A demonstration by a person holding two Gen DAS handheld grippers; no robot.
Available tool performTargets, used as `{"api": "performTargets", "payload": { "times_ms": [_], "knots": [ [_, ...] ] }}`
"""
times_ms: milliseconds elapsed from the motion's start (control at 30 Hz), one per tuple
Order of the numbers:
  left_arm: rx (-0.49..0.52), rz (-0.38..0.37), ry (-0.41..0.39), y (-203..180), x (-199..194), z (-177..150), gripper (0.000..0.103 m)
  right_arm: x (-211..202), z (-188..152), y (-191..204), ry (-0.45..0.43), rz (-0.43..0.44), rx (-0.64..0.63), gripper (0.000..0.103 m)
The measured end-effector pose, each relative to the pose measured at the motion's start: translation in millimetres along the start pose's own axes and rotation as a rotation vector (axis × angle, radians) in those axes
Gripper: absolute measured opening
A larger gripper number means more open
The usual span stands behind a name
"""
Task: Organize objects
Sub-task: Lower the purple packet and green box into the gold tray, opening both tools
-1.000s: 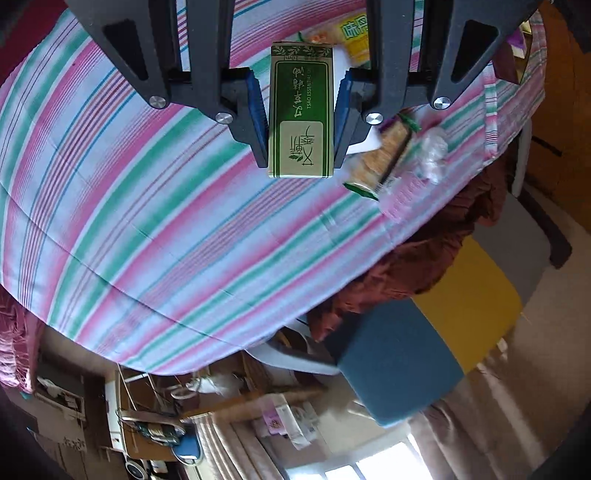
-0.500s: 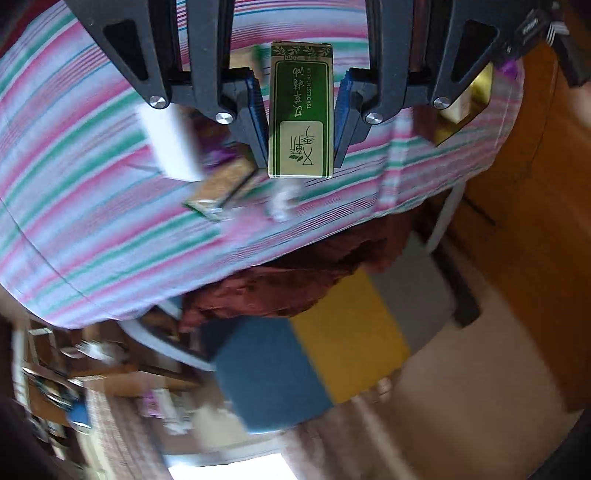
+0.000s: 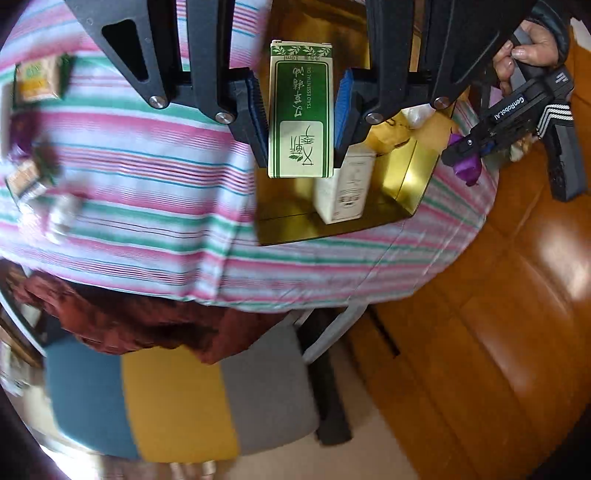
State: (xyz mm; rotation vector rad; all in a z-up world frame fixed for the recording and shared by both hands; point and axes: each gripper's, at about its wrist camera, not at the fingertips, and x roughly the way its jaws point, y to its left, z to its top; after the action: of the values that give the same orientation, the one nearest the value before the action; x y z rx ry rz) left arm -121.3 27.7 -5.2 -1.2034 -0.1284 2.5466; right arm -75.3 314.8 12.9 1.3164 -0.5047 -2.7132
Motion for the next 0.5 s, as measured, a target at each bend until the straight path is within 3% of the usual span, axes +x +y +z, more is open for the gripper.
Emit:
{"api": "performTargets", "payload": {
  "times_ms": [67, 133, 167, 200, 500],
  "knots": [
    [-0.001, 0.011, 0.008, 7.0, 6.9, 2.0, 0.038, 13.0, 10.8, 12.6, -0.001, -0.040, -0.032, 0.032],
    [-0.010, 0.040, 0.015, 14.1, 11.5, 3.6, 0.055, 23.2, 21.5, 23.4, -0.024, -0.089, -0.057, 0.047],
    [-0.013, 0.047, 0.024, 15.6, 13.8, 3.8, 0.058, 27.7, 26.0, 26.4, -0.028, -0.104, -0.064, 0.060],
    [-0.021, 0.049, 0.018, 18.5, 12.2, 2.4, 0.059, 31.3, 29.0, 28.9, -0.027, -0.118, -0.069, 0.066],
    [-0.067, 0.062, -0.028, 26.8, -8.8, -16.2, 0.059, 32.1, -3.9, 32.8, 0.021, -0.116, -0.078, 0.069]
  ]
}}
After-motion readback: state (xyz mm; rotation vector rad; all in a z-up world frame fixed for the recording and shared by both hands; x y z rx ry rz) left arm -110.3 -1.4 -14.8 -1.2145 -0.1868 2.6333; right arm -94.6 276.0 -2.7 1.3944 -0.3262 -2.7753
